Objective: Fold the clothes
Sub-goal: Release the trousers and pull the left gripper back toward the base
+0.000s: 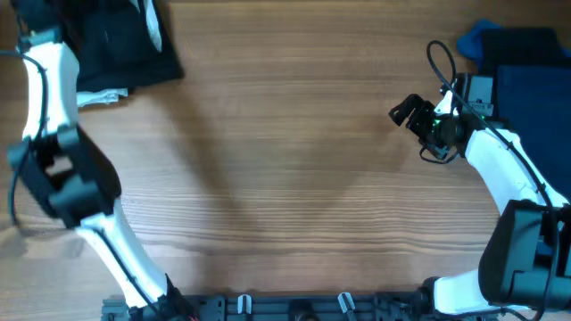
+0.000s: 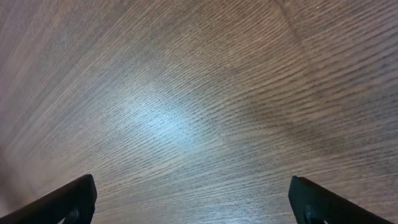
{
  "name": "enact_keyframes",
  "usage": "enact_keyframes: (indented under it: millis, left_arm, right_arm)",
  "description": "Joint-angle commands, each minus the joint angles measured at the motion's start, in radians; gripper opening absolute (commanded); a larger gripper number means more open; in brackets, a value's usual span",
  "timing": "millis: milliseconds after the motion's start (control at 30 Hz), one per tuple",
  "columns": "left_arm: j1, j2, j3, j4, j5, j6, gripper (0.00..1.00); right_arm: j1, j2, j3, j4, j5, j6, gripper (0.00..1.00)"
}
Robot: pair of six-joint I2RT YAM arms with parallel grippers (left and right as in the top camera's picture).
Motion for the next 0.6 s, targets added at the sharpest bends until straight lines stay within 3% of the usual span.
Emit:
enact_keyframes:
  millis: [0,67,200,300,567]
  left_arm:
    - [-0.089,-0.251,0.011,-0.190,0.022,-0.091,1.00]
    - [-0.175,-0.393,0.011,-0.467,0.066,-0.091,1.00]
    - [-0.262,-0.519,0.011,-0.723,0.101,-0.092,1.00]
    - [-0.321,-0.630,0.011,-0.833,0.196,-0.095,1.00]
    - [-0.473,-1.020,0.000,-1.026,0.204,-0.099,1.00]
  right_arm:
    - [0.000,0.002,-0.006,0.001,-0.008,0.006,1.00]
    - [0.000,0.002,-0.006,0.001,-0.008,0.006,1.00]
    - [0.000,0.002,-0.006,0.001,-0.008,0.006,1.00]
    - [0.000,0.002,-0.006,0.001,-0.008,0.006,1.00]
    - [0.000,0.002,-0.006,0.038,0.003,0.006,1.00]
